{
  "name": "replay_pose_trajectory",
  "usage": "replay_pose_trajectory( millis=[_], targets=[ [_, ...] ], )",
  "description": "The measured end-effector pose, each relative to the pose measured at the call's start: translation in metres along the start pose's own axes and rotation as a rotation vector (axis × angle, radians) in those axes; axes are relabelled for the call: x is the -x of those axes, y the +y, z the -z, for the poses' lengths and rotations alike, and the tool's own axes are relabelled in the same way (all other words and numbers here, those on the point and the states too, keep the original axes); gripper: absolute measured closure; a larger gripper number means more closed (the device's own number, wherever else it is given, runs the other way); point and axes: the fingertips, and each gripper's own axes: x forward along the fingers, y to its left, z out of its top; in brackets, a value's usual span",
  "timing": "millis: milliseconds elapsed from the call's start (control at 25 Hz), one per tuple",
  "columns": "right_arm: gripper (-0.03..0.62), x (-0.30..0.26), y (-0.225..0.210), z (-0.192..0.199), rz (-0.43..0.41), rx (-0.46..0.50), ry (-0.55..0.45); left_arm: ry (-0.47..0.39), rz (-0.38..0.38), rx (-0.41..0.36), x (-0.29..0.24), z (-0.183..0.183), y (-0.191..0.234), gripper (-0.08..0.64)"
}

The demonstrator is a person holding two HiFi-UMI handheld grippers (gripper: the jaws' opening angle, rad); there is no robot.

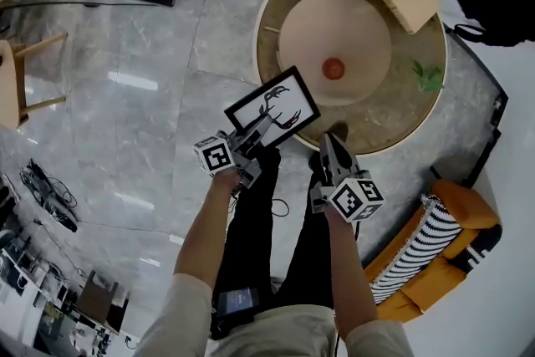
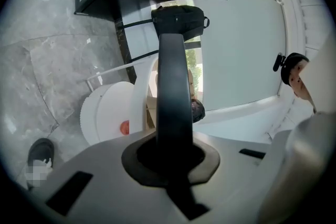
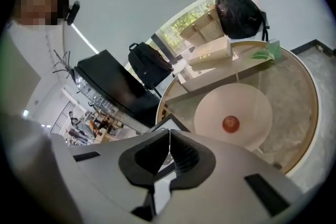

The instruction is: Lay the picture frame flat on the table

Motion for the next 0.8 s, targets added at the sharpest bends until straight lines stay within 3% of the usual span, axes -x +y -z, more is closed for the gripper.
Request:
replay_pose_trajectory(
  millis=[320,800],
  targets=[
    [0.558,-0.005,0.0,-0.001,-0.037,0.014,-0.032,0.031,-0.003,-0.028,0.002,-0.002,0.025,0.532],
    [0.558,0.002,0.011,0.017,-0.05,-0.068,-0.033,0.015,-0.144,-0.066,-0.01,-0.009,0.034,0.432]
  ],
)
